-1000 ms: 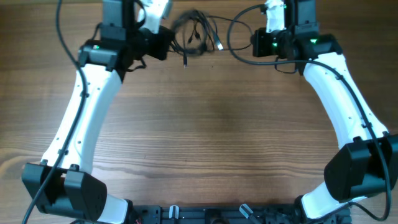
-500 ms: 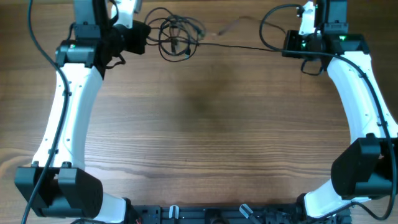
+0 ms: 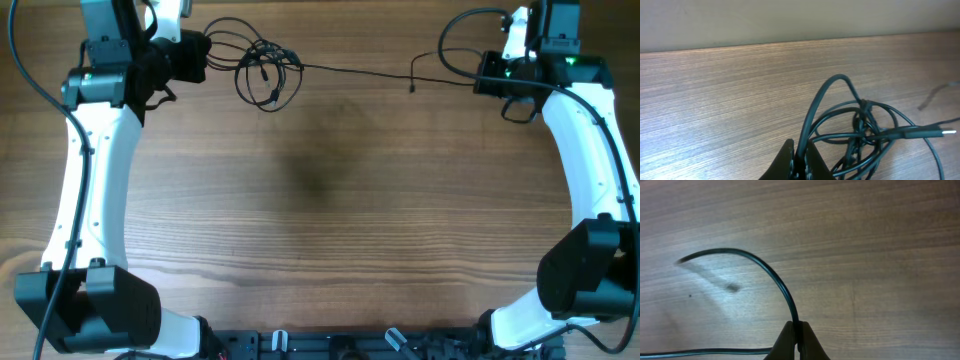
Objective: Untangle cables
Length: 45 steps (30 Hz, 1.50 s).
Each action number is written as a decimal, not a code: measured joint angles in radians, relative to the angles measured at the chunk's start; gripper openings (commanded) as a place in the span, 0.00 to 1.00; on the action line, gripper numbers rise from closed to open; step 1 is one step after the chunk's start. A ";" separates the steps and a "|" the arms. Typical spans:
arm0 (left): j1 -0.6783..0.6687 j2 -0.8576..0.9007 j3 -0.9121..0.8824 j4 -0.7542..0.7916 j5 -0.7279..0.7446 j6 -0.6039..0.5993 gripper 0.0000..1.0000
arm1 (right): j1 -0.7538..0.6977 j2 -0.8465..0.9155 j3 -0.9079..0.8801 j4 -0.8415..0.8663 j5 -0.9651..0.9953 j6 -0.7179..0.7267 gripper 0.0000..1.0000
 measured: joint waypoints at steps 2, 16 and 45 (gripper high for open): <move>0.008 0.000 0.000 0.000 -0.002 0.000 0.06 | -0.003 0.000 0.000 -0.013 0.002 0.000 0.04; 0.271 -0.031 -0.002 0.014 -0.076 0.000 0.06 | -0.091 0.000 0.000 -0.040 0.123 -0.001 0.04; -0.014 -0.015 -0.002 -0.063 0.136 -0.011 0.62 | -0.029 0.000 0.000 -0.043 0.019 -0.067 0.04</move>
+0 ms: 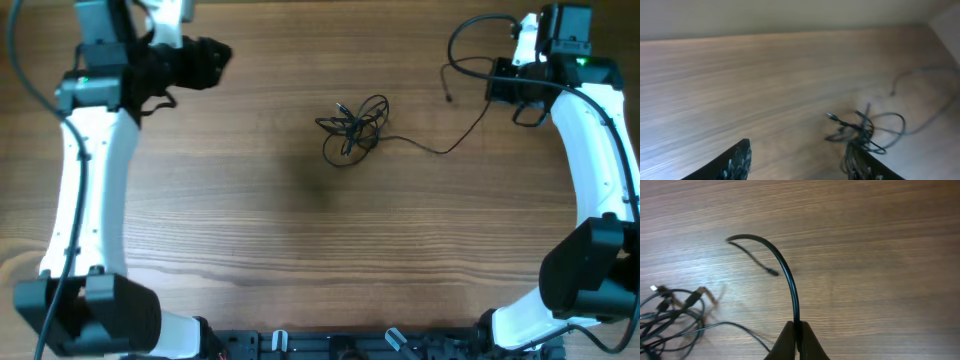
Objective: Untangle cables
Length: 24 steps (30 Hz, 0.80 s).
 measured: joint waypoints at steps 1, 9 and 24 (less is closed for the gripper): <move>-0.021 0.015 0.000 0.000 0.007 0.000 0.62 | 0.004 0.000 0.000 0.001 -0.010 -0.003 0.04; -0.163 0.196 0.000 0.026 0.032 0.001 0.62 | 0.006 0.000 0.000 0.001 -0.057 -0.006 0.05; -0.340 0.346 0.000 0.054 0.140 0.024 0.54 | 0.006 0.000 0.000 0.000 -0.064 -0.006 0.04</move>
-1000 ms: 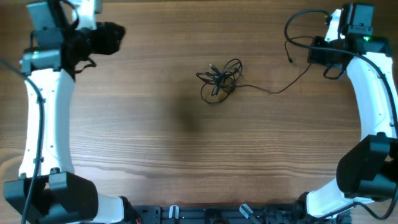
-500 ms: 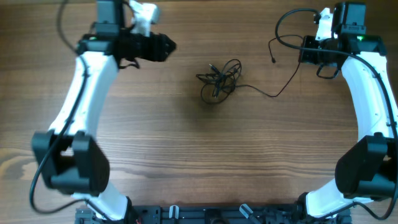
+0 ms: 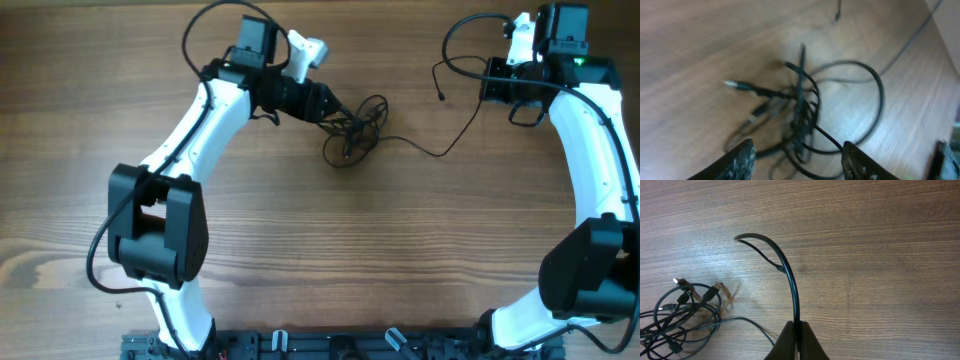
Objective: Untangle cables
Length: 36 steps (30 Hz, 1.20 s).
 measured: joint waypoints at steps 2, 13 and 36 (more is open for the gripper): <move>-0.011 0.000 0.000 -0.052 0.024 0.046 0.54 | 0.000 0.000 0.000 0.000 0.000 0.000 0.04; -0.024 0.000 0.000 -0.242 0.064 0.307 0.57 | 0.000 0.000 0.000 0.000 0.000 0.000 0.05; -0.024 0.000 0.000 -0.179 0.019 0.536 0.43 | 0.000 0.000 0.000 -0.001 0.000 0.000 0.04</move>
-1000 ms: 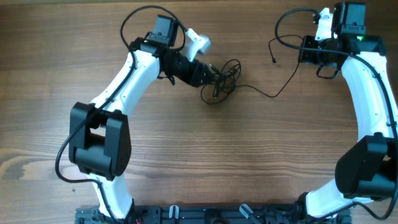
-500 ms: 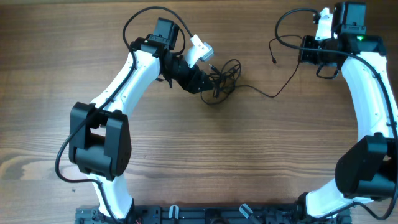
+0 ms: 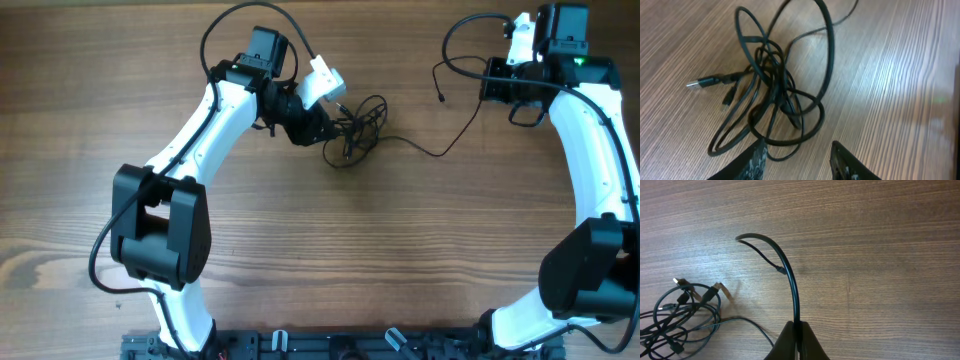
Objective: Untangle cables
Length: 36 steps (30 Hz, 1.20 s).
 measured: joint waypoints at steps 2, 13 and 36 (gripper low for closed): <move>0.000 0.000 0.000 -0.013 0.000 0.035 0.43 | 0.000 0.000 0.000 -0.003 0.000 0.000 0.04; 0.000 0.000 0.000 0.015 0.024 0.192 0.42 | 0.000 0.000 0.000 -0.045 -0.001 -0.004 0.04; -0.009 0.063 0.000 0.072 0.096 0.293 0.21 | 0.000 0.000 0.000 -0.056 -0.069 -0.019 0.04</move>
